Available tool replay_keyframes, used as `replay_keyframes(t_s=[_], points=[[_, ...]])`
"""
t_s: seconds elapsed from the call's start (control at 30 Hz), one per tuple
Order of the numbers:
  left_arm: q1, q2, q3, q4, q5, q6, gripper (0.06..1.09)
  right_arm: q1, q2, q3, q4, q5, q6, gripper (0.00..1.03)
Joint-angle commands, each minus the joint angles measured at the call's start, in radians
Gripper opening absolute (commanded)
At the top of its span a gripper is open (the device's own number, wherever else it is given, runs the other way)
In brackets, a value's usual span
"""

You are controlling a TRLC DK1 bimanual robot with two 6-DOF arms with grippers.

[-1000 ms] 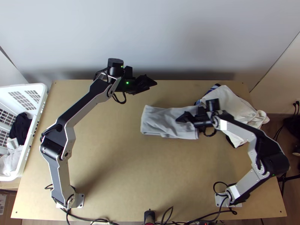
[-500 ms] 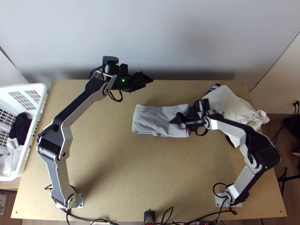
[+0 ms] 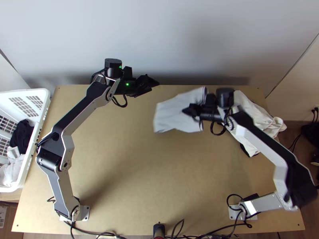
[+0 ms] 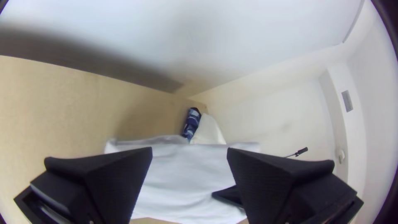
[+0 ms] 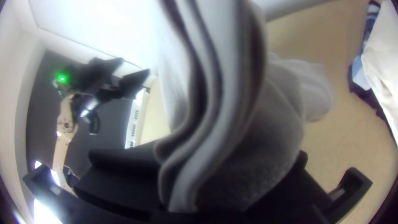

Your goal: Fold the t-shirt

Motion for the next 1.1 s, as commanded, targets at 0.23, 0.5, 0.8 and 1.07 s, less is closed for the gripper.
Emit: replay_keyframes(t_s=[0.23,0.5,0.8,1.07], points=[[0.002,-0.024,-0.014,0.003,0.005,-0.008,0.94,-0.007,-0.098,0.39,-0.252,0.042,0.033,0.03],[0.011,-0.042,-0.032,0.003,0.005,-0.007,0.94,-0.306,-0.031,0.485,-0.302,0.105,0.136,0.03],[0.008,-0.045,-0.037,0.008,0.005,-0.007,0.94,-0.391,-0.036,0.476,-0.404,0.325,0.234,0.02],[0.012,-0.048,-0.049,0.008,0.005,-0.002,0.94,-0.433,-0.074,0.385,-0.42,0.41,0.231,0.02]])
